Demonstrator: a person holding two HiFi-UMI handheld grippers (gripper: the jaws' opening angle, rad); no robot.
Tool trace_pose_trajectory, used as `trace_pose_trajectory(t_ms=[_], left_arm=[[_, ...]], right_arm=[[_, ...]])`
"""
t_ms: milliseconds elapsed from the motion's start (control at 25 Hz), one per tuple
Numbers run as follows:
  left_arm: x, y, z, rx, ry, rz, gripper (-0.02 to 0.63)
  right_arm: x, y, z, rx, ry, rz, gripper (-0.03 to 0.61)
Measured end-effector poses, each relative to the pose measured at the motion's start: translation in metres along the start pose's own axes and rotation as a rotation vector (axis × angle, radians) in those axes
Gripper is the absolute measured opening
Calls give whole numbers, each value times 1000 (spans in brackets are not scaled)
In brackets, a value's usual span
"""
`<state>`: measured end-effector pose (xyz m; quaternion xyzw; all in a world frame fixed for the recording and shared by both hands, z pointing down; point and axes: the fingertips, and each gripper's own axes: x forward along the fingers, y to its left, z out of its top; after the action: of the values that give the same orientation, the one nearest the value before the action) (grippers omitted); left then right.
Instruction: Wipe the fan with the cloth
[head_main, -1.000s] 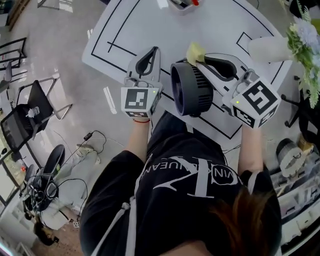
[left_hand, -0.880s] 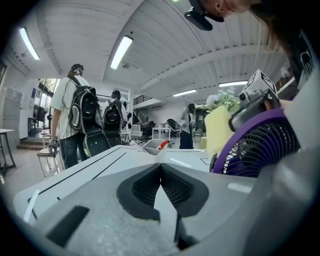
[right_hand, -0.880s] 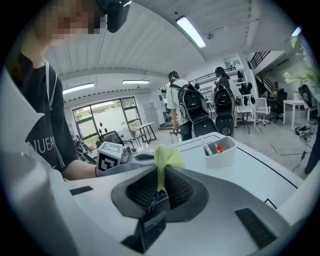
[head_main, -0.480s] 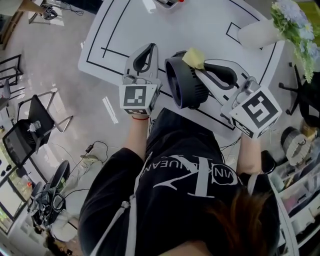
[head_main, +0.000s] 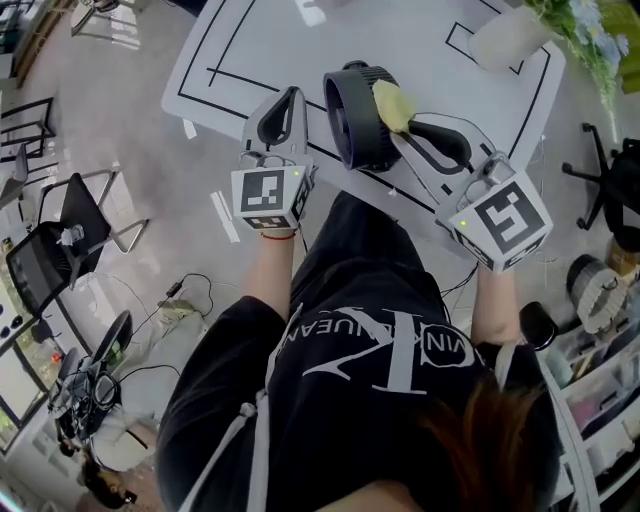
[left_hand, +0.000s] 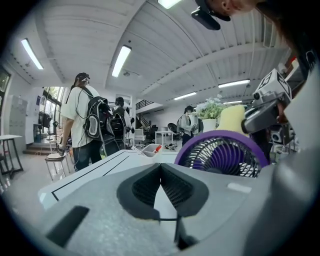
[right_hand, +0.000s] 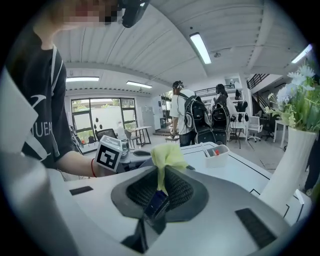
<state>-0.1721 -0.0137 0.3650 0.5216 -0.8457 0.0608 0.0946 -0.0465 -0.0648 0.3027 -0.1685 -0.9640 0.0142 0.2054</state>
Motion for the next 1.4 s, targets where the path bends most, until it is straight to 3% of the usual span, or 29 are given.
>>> trace_pose_trajectory(t_ms=[1000, 1160, 1400], left_arm=[[-71, -34, -11, 12, -23, 11, 11], [-74, -36, -6, 22, -34, 4, 11], [-62, -28, 1, 34, -32, -23, 11]], right_arm=[[-8, 57, -79, -25, 90, -65, 41], [-13, 57, -72, -65, 94, -88, 41], [-20, 42, -18, -91, -30, -142, 41]])
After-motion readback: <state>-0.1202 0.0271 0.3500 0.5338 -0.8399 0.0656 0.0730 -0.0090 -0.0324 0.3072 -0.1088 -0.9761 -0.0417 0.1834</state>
